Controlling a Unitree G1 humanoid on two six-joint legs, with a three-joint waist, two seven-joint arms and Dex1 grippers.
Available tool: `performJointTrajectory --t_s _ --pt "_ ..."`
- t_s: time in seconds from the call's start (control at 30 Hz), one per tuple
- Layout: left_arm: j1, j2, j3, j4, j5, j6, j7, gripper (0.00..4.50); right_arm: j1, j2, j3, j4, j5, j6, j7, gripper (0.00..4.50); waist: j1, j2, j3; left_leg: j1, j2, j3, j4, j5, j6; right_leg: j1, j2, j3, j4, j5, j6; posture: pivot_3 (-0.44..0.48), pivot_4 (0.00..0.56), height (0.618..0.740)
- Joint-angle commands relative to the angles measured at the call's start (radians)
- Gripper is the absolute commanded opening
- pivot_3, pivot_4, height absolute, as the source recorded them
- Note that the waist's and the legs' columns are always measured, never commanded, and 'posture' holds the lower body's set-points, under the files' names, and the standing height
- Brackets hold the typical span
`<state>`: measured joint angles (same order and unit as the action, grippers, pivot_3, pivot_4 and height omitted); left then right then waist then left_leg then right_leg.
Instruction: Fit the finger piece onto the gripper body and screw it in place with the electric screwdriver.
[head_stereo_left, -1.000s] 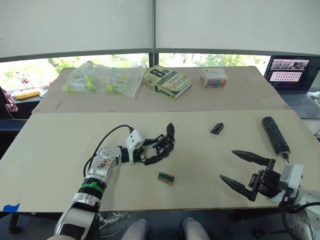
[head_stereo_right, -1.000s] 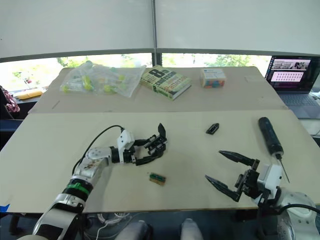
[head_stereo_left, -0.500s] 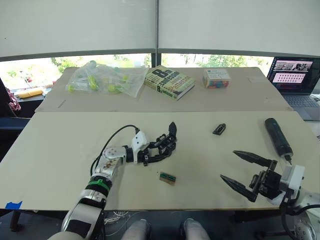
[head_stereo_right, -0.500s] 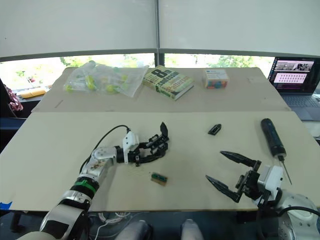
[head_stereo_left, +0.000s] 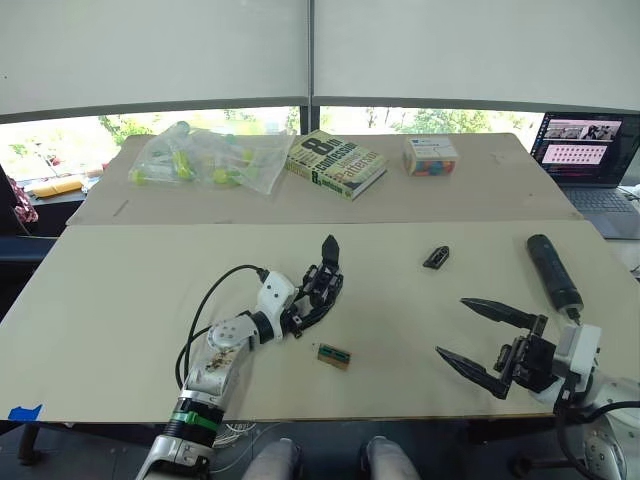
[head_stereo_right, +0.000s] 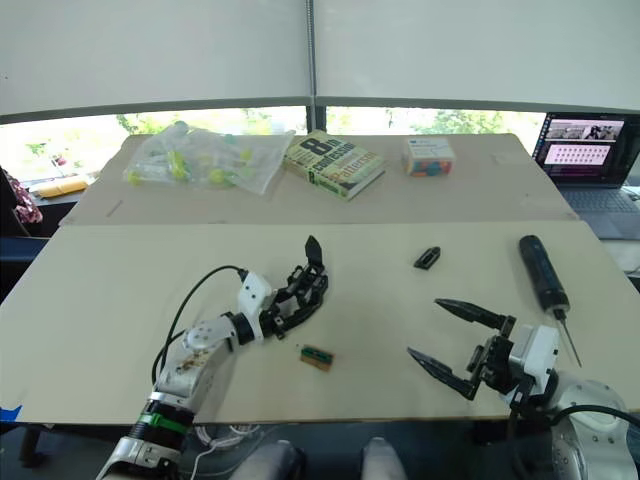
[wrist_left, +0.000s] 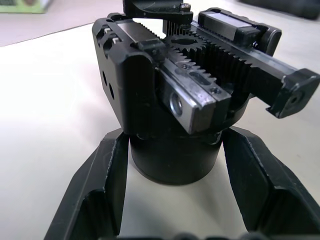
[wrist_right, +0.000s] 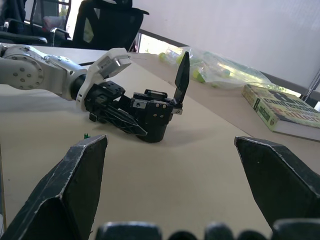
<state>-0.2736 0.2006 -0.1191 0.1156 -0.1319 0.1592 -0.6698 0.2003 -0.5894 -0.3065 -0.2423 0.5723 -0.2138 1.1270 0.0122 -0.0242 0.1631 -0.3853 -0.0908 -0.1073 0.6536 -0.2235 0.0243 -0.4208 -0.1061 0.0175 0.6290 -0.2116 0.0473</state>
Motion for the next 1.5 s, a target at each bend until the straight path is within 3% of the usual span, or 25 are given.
performJointTrajectory --t_s 0.03,0.3,0.33,0.4,0.43,0.73,0.93,1.2,1.5 --pt "0.020 -0.028 -0.015 -0.091 0.008 0.000 0.059 2.31 -0.018 -0.011 -0.009 -0.004 0.018 -0.011 0.014 4.50 0.001 0.000 0.000 0.000 0.000 0.000 0.000 0.000 0.000 0.000 0.000 0.000 0.000 0.000 0.000 0.000 0.150 0.740" --pt "0.049 -0.031 -0.032 -0.089 0.001 0.010 0.079 2.31 -0.034 -0.019 -0.010 -0.003 0.019 0.002 0.022 4.50 0.001 0.000 0.000 0.000 0.000 0.000 0.000 0.000 0.000 0.001 0.000 0.000 0.000 0.000 0.000 0.000 0.150 0.740" --pt "0.050 -0.026 -0.031 -0.089 0.000 0.013 0.077 3.33 -0.035 -0.019 -0.010 -0.003 0.019 0.003 0.022 4.50 0.001 0.000 0.000 0.000 0.000 0.000 0.000 0.000 0.000 0.001 0.000 0.000 0.000 0.000 0.000 0.000 0.150 0.740" --pt "0.053 -0.007 -0.035 -0.090 0.004 0.008 0.061 4.20 -0.035 -0.019 -0.009 -0.005 0.018 0.004 0.020 4.50 0.000 0.000 0.000 0.000 0.000 0.000 0.000 0.000 0.000 0.001 0.000 0.000 0.000 0.000 0.000 0.000 0.150 0.740" --pt "0.055 0.003 -0.038 -0.090 0.006 0.002 0.051 4.43 -0.035 -0.019 -0.009 -0.006 0.017 0.005 0.019 4.50 0.000 0.000 0.000 0.000 0.000 0.000 0.000 0.000 0.000 0.001 0.000 0.000 0.000 0.000 0.000 0.000 0.150 0.740" --pt "0.027 0.093 0.003 -0.047 -0.055 -0.021 -0.058 4.43 -0.028 -0.016 -0.007 -0.014 0.015 0.007 0.012 4.50 -0.002 0.001 -0.001 0.001 0.000 0.000 0.000 0.000 0.000 0.000 0.000 0.000 0.000 0.000 0.000 0.000 0.150 0.740" --pt "-0.086 0.178 -0.015 0.141 -0.101 -0.089 -0.321 4.43 -0.025 -0.021 -0.010 -0.022 0.018 0.012 0.010 4.50 0.000 0.001 -0.001 0.001 0.000 0.000 0.000 0.000 0.000 0.001 0.000 -0.001 0.000 0.000 0.000 0.000 0.150 0.740" --pt "-0.255 0.129 -0.007 0.394 -0.077 -0.200 -0.357 4.43 -0.009 -0.022 -0.013 -0.039 0.018 0.013 -0.005 4.50 0.000 0.001 0.000 0.000 0.000 0.000 0.002 0.000 0.000 0.001 0.000 -0.001 0.000 0.000 0.000 0.000 0.150 0.740" --pt "-0.324 0.096 -0.028 0.512 -0.042 -0.265 -0.413 4.43 0.024 -0.019 -0.019 -0.059 0.017 0.003 -0.024 4.50 -0.003 0.001 0.000 0.000 0.000 0.000 0.004 -0.001 0.001 0.001 0.000 -0.001 0.001 0.000 0.000 0.000 0.150 0.740"
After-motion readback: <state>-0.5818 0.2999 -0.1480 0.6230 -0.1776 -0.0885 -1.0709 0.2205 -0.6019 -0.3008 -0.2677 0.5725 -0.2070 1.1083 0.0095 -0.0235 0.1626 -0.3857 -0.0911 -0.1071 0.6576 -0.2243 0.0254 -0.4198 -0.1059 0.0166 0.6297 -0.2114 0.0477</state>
